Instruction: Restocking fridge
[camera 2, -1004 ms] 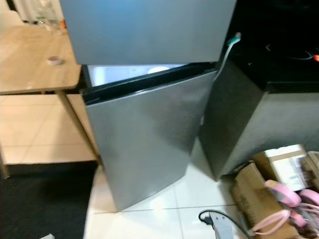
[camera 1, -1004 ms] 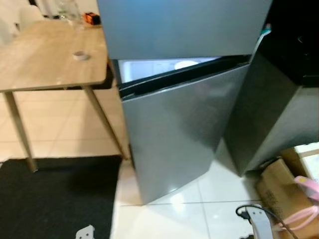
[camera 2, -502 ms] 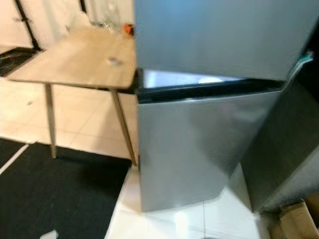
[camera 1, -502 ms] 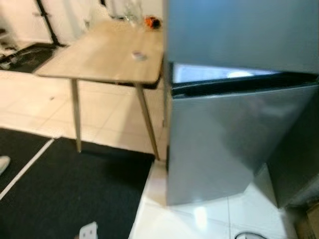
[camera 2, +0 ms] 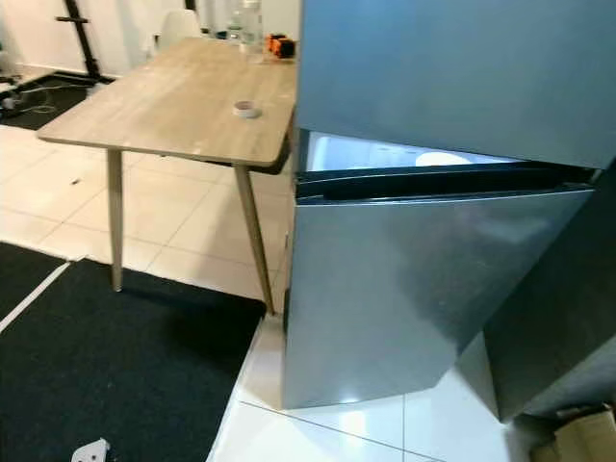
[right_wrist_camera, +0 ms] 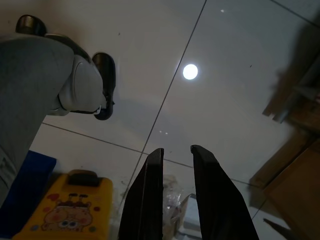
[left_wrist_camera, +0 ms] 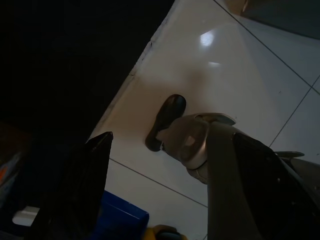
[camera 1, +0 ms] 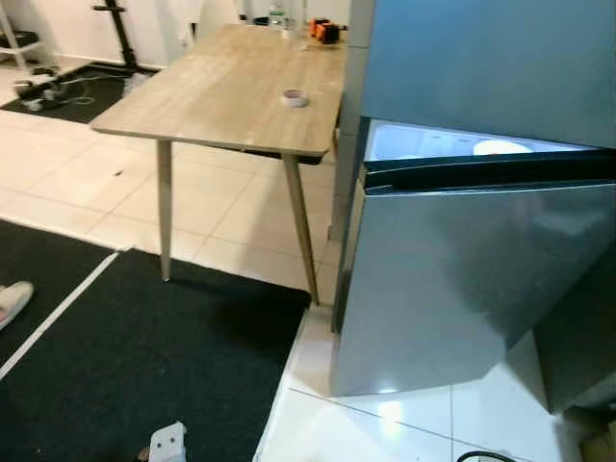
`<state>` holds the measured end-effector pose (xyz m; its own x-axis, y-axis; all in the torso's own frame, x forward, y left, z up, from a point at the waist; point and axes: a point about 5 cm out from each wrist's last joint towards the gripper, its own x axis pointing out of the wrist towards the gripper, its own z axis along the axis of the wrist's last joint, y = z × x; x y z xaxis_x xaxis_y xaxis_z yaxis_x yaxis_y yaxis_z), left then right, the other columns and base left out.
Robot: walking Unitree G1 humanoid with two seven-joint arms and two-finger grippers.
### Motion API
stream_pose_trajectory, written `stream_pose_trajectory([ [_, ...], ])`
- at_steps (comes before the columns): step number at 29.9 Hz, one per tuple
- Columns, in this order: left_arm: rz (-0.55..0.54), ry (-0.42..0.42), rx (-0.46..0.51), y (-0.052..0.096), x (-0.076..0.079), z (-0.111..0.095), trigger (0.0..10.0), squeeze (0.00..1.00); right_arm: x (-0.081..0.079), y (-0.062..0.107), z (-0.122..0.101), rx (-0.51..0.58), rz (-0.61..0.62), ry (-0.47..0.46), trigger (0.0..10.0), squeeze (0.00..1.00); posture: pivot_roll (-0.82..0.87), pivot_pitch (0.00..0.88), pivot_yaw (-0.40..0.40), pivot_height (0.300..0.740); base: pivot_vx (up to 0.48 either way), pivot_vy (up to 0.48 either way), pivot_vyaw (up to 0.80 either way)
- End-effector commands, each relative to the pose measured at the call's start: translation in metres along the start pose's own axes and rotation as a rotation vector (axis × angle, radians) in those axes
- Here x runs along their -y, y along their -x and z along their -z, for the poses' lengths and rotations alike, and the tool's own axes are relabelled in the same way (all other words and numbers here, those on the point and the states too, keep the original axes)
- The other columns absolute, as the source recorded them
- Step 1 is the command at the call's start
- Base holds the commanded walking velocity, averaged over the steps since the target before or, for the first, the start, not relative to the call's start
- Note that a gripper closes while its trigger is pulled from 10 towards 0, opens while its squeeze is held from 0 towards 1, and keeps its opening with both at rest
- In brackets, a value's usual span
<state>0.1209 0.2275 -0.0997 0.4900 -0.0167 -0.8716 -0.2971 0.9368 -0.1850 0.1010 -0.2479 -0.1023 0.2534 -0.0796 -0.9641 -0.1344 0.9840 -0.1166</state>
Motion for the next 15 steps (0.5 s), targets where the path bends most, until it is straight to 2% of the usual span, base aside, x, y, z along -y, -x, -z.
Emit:
stream_pose_trajectory([
  [1, -0.024, -0.007, -0.012, 0.0031, -0.0096, 0.0017, 10.0, 0.0, -0.0015, -0.0003, 0.0014, -0.003, 0.0, -0.004, 10.0, 0.0, -0.02, 0.0, -0.039, 0.74, 0.244, 0.0, 0.0],
  [15, -0.033, -0.025, -0.032, 0.0054, -0.0144, 0.0066, 10.0, 0.0, -0.0096, -0.0016, 0.003, -0.005, -0.013, 0.001, 10.0, 0.0, -0.01, 0.0, -0.038, 0.74, 0.265, 0.0, 0.0],
])
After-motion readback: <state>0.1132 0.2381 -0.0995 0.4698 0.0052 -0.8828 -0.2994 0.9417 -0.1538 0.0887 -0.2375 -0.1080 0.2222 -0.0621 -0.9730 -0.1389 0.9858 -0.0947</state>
